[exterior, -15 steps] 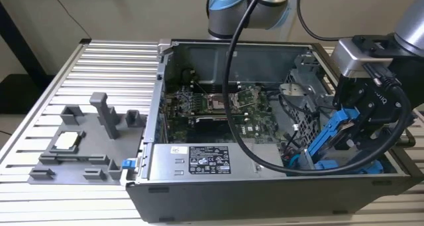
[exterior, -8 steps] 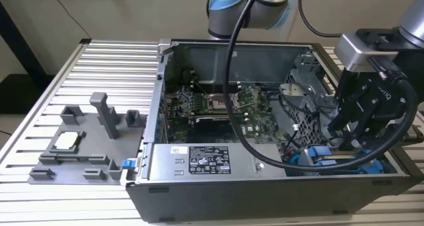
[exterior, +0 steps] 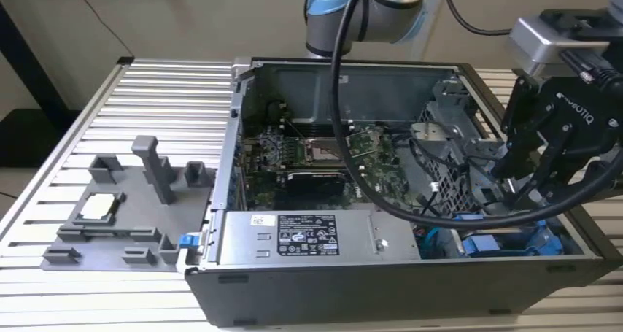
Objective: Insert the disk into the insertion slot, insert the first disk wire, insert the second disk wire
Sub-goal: 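Insert the disk into the insertion slot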
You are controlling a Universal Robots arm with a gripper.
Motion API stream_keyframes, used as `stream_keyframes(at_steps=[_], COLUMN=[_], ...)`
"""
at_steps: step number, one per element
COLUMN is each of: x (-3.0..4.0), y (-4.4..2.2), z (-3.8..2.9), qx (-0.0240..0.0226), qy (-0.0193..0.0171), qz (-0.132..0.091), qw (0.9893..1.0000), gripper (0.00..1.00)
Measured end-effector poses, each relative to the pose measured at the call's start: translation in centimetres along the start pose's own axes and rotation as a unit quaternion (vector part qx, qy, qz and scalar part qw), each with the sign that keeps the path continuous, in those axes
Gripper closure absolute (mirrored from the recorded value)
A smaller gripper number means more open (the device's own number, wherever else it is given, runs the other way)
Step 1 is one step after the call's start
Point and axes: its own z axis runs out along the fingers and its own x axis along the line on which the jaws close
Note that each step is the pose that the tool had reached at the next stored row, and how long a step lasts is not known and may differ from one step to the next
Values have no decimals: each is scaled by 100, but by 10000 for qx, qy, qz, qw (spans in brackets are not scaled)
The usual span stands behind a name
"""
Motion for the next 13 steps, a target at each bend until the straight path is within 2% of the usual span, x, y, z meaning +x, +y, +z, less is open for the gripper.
stream_keyframes(at_steps=[1,3,6,10,12,13], x=[-4,-6,-9,-19,-28,-36], y=[4,17,29,46,58,65], z=[-1,1,-1,2,2,4], qx=[59,238,509,861,1032,1095], qy=[0,-14,-62,-162,-177,-179], qz=[-1,-5,-11,-19,-25,-28], qw=[10000,9997,9987,9962,9945,9938], gripper=[53,53,53,53,53,53])
